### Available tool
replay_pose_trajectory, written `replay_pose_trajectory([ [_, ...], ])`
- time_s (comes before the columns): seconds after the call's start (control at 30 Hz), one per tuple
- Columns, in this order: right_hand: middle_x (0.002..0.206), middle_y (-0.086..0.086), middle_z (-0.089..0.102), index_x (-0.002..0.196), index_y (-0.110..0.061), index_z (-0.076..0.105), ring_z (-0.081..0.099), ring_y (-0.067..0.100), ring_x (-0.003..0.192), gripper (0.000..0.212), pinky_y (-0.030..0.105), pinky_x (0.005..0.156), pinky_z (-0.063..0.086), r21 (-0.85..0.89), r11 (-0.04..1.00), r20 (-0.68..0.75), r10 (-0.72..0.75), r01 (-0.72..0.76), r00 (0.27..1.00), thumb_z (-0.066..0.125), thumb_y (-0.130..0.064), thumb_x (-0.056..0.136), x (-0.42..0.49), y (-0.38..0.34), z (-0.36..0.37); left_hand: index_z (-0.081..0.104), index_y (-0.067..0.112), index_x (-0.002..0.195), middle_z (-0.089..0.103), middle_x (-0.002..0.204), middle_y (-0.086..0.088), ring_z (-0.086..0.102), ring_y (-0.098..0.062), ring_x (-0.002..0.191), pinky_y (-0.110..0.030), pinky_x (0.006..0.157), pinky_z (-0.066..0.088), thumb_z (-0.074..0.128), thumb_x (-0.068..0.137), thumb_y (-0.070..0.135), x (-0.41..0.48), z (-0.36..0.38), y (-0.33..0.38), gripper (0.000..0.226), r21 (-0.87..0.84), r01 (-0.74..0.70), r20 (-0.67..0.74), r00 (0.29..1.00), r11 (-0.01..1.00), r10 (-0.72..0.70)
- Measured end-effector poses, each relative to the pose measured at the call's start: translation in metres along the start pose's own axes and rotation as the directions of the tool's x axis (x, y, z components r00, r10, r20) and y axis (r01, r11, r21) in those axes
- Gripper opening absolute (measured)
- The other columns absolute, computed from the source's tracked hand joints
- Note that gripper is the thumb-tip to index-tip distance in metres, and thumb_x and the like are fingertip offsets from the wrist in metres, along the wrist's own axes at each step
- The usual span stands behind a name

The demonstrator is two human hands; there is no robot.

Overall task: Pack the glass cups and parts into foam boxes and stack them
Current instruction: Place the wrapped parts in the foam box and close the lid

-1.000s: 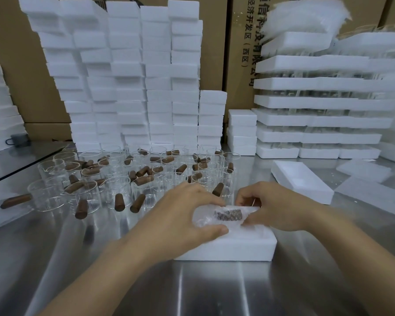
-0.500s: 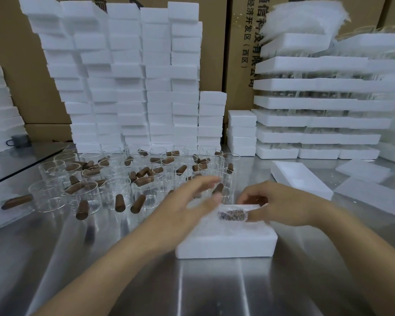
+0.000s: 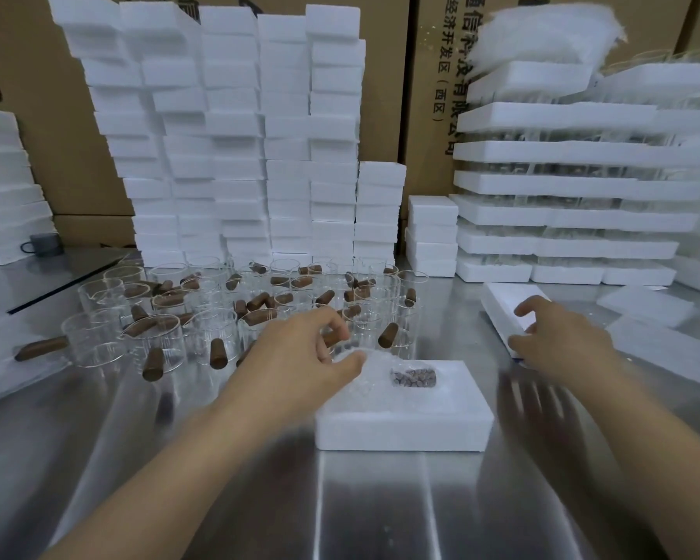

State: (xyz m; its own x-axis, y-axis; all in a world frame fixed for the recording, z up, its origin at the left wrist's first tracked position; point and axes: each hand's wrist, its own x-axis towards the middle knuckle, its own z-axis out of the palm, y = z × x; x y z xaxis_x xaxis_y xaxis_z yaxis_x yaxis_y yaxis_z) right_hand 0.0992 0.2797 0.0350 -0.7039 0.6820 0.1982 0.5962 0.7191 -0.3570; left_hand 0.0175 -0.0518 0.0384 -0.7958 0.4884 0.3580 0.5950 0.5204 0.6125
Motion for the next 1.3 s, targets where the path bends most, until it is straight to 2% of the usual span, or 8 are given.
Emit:
replay_pose_trajectory([
  [0.23, 0.105, -0.001, 0.063, 0.127, -0.028, 0.059, 0.061, 0.030, 0.103, 0.033, 0.047, 0.089, 0.046, 0.242, 0.936, -0.529, -0.095, 0.257, 0.843, 0.050, -0.015, 0.099, -0.010, -0.017, -0.014, 0.065, 0.043, 0.094, 0.070, 0.072, 0.024, 0.064, 0.006, 0.068, -0.027, 0.057, 0.041, 0.066, 0.092, 0.070, -0.003, 0.000, 0.004, 0.027, 0.109, 0.011, -0.111, 0.994, 0.994, 0.001],
  [0.37, 0.088, -0.018, 0.066, 0.111, -0.032, 0.065, 0.061, 0.007, 0.085, 0.033, 0.020, 0.067, 0.046, 0.648, 0.437, -0.632, -0.149, 0.624, 0.760, 0.050, -0.011, 0.090, -0.043, -0.056, -0.046, 0.066, 0.052, 0.110, 0.068, 0.104, 0.031, 0.065, 0.008, 0.093, -0.030, 0.077, 0.052, 0.062, 0.091, 0.075, 0.001, -0.003, 0.006, 0.029, -0.276, -0.014, -0.227, 0.973, 0.961, -0.051],
  [0.43, 0.075, -0.012, 0.063, 0.100, -0.028, 0.071, 0.057, 0.010, 0.075, 0.034, 0.023, 0.064, 0.044, 0.845, 0.101, -0.498, -0.216, 0.526, 0.840, 0.047, -0.010, 0.082, -0.058, -0.073, -0.058, 0.051, 0.068, 0.131, 0.060, 0.131, 0.029, 0.063, 0.004, 0.116, -0.034, 0.092, 0.053, 0.066, 0.083, 0.078, 0.003, -0.011, 0.012, 0.051, -0.494, -0.076, -0.246, 0.968, 0.866, -0.055],
  [0.5, 0.072, -0.002, 0.061, 0.095, -0.023, 0.075, 0.057, 0.016, 0.072, 0.030, 0.030, 0.062, 0.044, 0.962, -0.006, -0.258, -0.338, 0.272, 0.905, 0.048, -0.018, 0.081, -0.065, -0.080, -0.063, 0.038, 0.077, 0.141, 0.049, 0.150, 0.024, 0.060, -0.001, 0.128, -0.034, 0.097, 0.050, 0.073, 0.078, 0.073, 0.004, -0.021, 0.015, 0.073, -0.637, -0.154, -0.242, 0.970, 0.755, -0.006],
  [0.63, 0.092, 0.005, 0.073, 0.088, -0.021, 0.075, 0.068, 0.023, 0.078, 0.024, 0.032, 0.062, 0.054, 0.973, 0.231, 0.128, -0.423, -0.030, 0.897, 0.055, -0.029, 0.079, -0.069, -0.080, -0.054, 0.065, 0.050, 0.138, 0.078, 0.118, 0.008, 0.076, -0.015, 0.107, -0.042, 0.087, 0.063, 0.078, 0.085, 0.049, 0.008, -0.031, 0.011, 0.055, -0.787, -0.143, -0.102, 0.989, 0.600, 0.102],
  [0.83, 0.110, 0.006, 0.081, 0.111, -0.017, 0.078, 0.079, 0.026, 0.098, 0.050, 0.042, 0.085, 0.059, 0.943, 0.306, 0.248, -0.397, -0.128, 0.884, 0.063, -0.061, 0.095, -0.057, -0.071, -0.039, 0.081, 0.041, 0.100, 0.081, 0.095, 0.009, 0.075, -0.007, 0.078, -0.018, 0.058, 0.055, 0.077, 0.095, 0.045, 0.011, -0.018, 0.006, 0.007, -0.739, 0.057, -0.057, 0.988, 0.671, -0.147],
  [1.13, 0.095, 0.002, 0.081, 0.091, -0.029, 0.086, 0.076, 0.015, 0.074, 0.023, 0.022, 0.054, 0.056, 0.838, 0.526, 0.396, -0.406, -0.144, 0.823, 0.071, -0.046, 0.091, -0.051, -0.059, -0.031, 0.080, 0.026, 0.102, 0.078, 0.098, -0.012, 0.067, -0.019, 0.088, -0.041, 0.086, 0.049, 0.070, 0.080, 0.066, 0.014, -0.008, -0.007, 0.047, -0.603, 0.288, 0.172, 0.958, 0.744, -0.231],
  [1.3, 0.099, 0.007, 0.080, 0.099, -0.022, 0.085, 0.073, 0.019, 0.079, 0.034, 0.026, 0.065, 0.055, 0.736, 0.671, 0.449, -0.379, -0.094, 0.809, 0.069, -0.051, 0.088, -0.046, -0.051, -0.028, 0.084, 0.041, 0.101, 0.078, 0.084, 0.020, 0.069, -0.005, 0.079, -0.031, 0.077, 0.046, 0.068, 0.087, 0.071, 0.014, 0.000, -0.010, 0.037, -0.505, 0.254, 0.181, 0.966, 0.825, -0.186],
])
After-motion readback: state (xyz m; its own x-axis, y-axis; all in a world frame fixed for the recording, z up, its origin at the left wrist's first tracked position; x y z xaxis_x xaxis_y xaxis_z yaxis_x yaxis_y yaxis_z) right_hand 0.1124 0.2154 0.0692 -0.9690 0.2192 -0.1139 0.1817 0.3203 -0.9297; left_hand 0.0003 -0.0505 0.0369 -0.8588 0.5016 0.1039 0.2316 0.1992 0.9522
